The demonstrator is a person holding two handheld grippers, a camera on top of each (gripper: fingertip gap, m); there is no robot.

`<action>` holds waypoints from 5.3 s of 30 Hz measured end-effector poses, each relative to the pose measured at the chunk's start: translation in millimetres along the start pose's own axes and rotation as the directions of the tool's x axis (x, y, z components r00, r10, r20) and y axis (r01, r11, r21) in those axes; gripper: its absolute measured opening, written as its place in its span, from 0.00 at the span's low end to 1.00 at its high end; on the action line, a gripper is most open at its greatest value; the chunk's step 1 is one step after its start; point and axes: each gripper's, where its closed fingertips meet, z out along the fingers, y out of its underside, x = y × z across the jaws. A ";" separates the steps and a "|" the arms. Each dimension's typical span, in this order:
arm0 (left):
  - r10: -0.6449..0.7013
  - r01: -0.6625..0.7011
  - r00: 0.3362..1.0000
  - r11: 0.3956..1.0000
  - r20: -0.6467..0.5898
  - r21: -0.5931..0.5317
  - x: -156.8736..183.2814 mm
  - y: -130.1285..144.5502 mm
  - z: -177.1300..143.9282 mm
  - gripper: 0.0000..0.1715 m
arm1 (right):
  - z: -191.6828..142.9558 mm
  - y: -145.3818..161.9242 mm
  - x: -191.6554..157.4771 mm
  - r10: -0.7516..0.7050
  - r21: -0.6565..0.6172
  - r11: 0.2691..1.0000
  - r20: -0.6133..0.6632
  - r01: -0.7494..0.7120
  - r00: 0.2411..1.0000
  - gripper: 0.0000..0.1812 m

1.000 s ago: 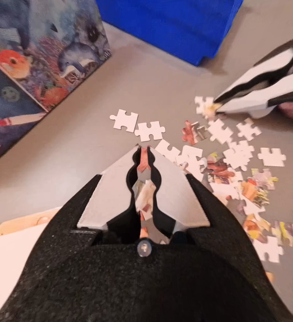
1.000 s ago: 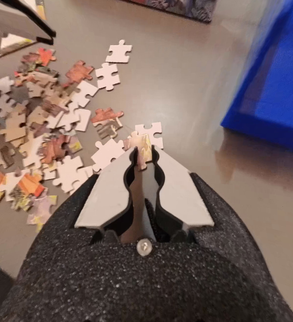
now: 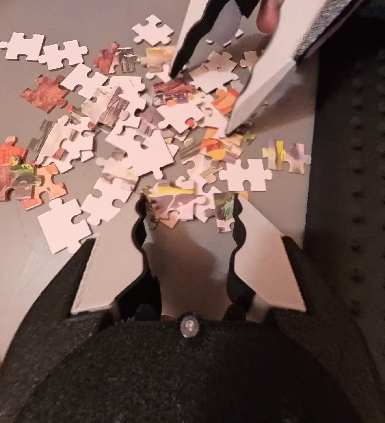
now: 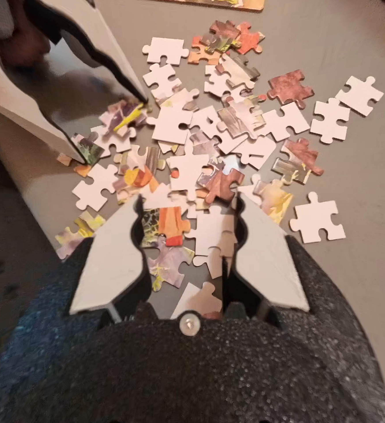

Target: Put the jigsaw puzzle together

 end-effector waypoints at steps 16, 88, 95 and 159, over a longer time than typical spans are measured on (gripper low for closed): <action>-0.061 0.042 0.994 0.980 0.094 0.195 -39.9 -87.7 1.0 0.46 | -77.9 -51.4 45.3 0.215 0.395 0.902 -0.064 -0.173 0.975 0.37; -0.258 0.200 0.911 0.959 0.322 0.203 -75.0 16.1 -76.4 0.25 | -19.3 15.2 24.9 0.092 -0.012 0.995 -0.263 -0.098 0.961 0.18; -0.274 0.273 0.761 0.958 0.588 0.092 -128.3 90.5 -141.8 0.25 | -31.3 8.4 25.9 0.077 0.056 0.996 -0.309 -0.062 0.948 0.03; -0.265 0.369 0.717 0.929 0.645 -0.028 -206.6 106.7 -151.3 0.00 | 82.9 -125.9 70.3 0.008 -0.053 0.999 -0.084 -0.013 0.996 0.15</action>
